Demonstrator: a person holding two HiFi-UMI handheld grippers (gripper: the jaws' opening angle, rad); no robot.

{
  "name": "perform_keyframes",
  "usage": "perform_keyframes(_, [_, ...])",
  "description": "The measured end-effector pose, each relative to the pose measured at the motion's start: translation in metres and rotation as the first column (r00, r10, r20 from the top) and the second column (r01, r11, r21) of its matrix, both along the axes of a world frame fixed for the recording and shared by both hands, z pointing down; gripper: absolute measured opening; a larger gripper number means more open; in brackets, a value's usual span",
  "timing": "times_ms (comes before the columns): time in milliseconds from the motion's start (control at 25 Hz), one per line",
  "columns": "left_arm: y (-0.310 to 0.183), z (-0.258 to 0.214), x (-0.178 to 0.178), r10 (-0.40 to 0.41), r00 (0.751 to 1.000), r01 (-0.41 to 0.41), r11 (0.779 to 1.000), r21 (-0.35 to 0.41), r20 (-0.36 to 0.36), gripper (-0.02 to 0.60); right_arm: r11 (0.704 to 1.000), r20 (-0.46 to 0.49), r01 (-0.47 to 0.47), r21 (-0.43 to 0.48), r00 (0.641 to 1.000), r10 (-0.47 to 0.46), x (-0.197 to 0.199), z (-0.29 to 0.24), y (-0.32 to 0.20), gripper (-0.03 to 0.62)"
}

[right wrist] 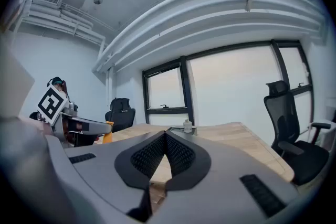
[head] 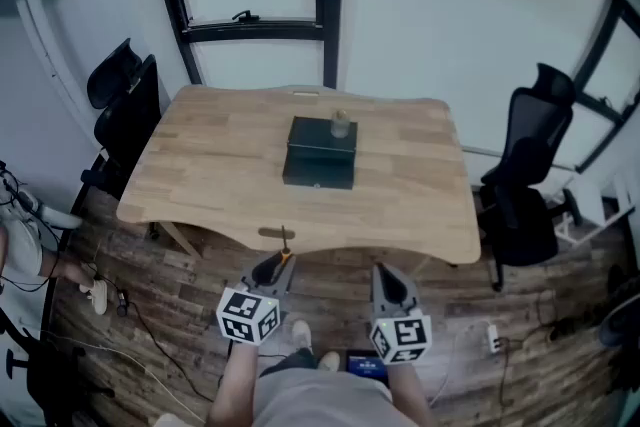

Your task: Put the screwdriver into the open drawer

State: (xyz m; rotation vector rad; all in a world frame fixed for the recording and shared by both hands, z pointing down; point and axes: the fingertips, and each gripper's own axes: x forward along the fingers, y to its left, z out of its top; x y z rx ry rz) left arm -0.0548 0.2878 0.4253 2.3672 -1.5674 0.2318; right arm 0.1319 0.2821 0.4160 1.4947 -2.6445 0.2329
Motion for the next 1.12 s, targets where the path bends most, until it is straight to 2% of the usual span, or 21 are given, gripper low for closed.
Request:
perform_keyframes(280, [0.005, -0.010, 0.005, -0.002, 1.000, 0.002, 1.000, 0.007, 0.024, 0.072, 1.000, 0.002, 0.000, 0.020, 1.000, 0.000, 0.006, -0.002, 0.005, -0.005])
perform_keyframes(560, [0.012, -0.017, 0.010, 0.000, 0.999, -0.001, 1.000, 0.016, 0.046, 0.072, 1.000, 0.057, 0.000, 0.006, 0.998, 0.000, 0.009, -0.008, 0.008, -0.005])
perform_keyframes(1120, [-0.017, -0.016, 0.008, -0.016, 0.999, 0.016, 1.000, 0.012, 0.035, 0.071, 1.000, 0.024, -0.007, 0.007, 1.000, 0.007, 0.019, -0.002, -0.015, -0.005])
